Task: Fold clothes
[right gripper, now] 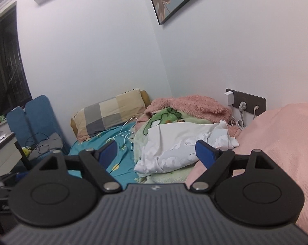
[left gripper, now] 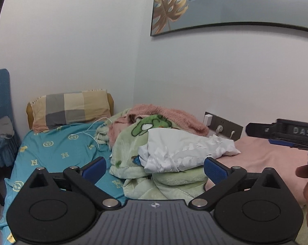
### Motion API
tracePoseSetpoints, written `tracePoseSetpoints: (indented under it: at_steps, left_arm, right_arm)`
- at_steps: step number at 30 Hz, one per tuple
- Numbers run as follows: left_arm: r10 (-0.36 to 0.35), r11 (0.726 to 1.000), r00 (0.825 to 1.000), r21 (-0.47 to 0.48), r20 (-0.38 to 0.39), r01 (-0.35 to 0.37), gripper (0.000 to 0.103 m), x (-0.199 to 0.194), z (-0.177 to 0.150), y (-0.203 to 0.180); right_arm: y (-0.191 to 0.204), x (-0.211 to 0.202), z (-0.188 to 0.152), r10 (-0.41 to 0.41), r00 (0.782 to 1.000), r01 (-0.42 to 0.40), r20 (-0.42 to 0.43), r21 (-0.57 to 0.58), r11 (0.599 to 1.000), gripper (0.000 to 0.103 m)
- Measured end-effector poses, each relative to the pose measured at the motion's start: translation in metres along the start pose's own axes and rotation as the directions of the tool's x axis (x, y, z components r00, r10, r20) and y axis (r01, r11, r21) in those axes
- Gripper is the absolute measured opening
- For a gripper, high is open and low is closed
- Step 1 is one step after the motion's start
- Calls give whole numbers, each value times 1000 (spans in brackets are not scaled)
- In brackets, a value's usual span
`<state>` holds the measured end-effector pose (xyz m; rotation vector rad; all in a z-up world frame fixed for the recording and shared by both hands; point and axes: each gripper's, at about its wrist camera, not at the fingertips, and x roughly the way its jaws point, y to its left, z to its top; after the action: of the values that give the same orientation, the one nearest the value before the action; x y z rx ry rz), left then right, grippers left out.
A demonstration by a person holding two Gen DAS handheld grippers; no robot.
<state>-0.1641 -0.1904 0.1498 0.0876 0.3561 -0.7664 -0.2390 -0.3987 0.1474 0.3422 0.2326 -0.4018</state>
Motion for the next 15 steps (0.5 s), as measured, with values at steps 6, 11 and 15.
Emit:
tracePoseSetpoints:
  at_steps: [6,11,15]
  left_arm:
    - [-38,999,998,-30,46,39,103,-23,-17,1]
    - [-3,999,997,-46,83,7,103,-35,-34,10]
    - [36,999,996,-29,86,-34,103,-41,-40,17]
  right_arm:
    - [13,-10,-21,-19,999,20,27,-37,999,85]
    - [25,-14,-39,-37,998,41,52,-75,996,85]
    - [34,-15,-51,-51,997,56,56,-103,993,85]
